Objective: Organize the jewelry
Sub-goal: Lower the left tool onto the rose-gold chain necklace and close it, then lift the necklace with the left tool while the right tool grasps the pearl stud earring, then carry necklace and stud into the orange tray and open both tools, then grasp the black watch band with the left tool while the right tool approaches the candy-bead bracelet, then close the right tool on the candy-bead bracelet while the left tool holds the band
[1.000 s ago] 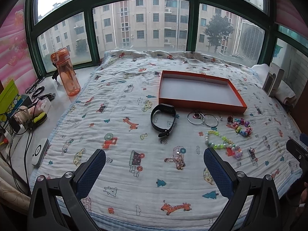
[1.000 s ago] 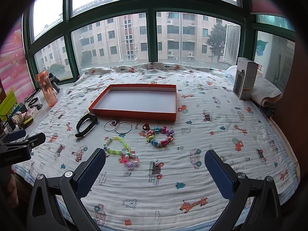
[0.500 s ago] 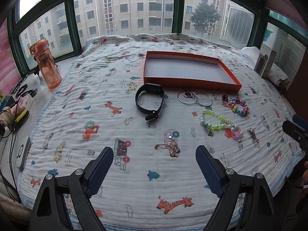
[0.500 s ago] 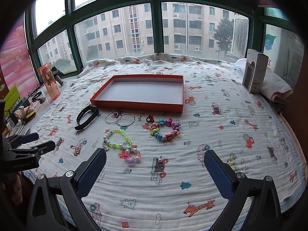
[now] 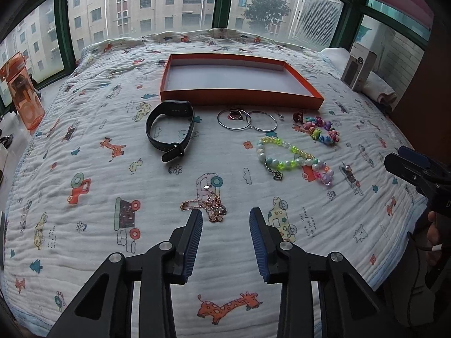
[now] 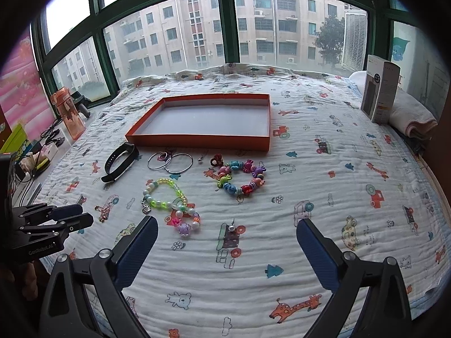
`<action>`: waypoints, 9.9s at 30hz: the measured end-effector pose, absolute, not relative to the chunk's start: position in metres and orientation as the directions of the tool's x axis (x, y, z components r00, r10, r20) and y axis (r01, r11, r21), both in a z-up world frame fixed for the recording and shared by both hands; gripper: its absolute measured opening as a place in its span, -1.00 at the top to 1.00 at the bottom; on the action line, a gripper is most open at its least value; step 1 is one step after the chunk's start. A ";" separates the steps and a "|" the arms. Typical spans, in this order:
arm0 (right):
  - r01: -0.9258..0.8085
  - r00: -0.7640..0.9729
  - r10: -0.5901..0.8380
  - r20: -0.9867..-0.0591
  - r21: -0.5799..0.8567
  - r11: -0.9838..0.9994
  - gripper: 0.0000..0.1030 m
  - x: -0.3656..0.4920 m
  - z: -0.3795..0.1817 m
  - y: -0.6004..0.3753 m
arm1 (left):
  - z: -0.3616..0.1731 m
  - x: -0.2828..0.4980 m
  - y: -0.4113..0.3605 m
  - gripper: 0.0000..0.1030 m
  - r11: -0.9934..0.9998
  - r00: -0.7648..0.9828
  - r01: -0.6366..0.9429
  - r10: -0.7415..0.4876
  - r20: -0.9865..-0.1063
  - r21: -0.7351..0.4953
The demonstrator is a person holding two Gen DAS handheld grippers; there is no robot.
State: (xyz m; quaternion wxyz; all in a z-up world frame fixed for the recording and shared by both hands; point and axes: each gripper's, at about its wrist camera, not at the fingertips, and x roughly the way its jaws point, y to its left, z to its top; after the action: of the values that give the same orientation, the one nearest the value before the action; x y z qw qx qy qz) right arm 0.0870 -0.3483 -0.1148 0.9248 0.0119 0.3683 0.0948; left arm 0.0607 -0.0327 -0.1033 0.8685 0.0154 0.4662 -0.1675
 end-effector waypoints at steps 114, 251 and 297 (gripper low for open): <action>-0.715 0.414 0.390 -0.822 -0.029 0.698 0.60 0.136 -0.161 -0.341 | -0.109 0.086 -0.030 0.79 0.953 0.521 0.278 -0.257 -0.814 -0.123; -0.264 0.579 0.242 -0.779 0.102 0.959 -0.10 0.210 -0.131 -0.327 | -0.130 0.258 -0.027 -0.49 0.927 0.472 0.369 -0.251 -0.845 -0.069; -0.326 0.525 0.216 -0.823 0.040 0.945 0.34 0.214 -0.157 -0.360 | -0.136 0.245 -0.024 -0.16 0.933 0.484 0.348 -0.262 -0.835 -0.091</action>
State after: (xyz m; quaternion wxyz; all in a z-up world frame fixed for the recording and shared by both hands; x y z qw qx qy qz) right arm 0.2140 -0.3601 -0.1567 0.8713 -0.0596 0.4617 0.1553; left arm 0.2446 -0.0237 -0.1364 0.8602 0.0454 0.4760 -0.1774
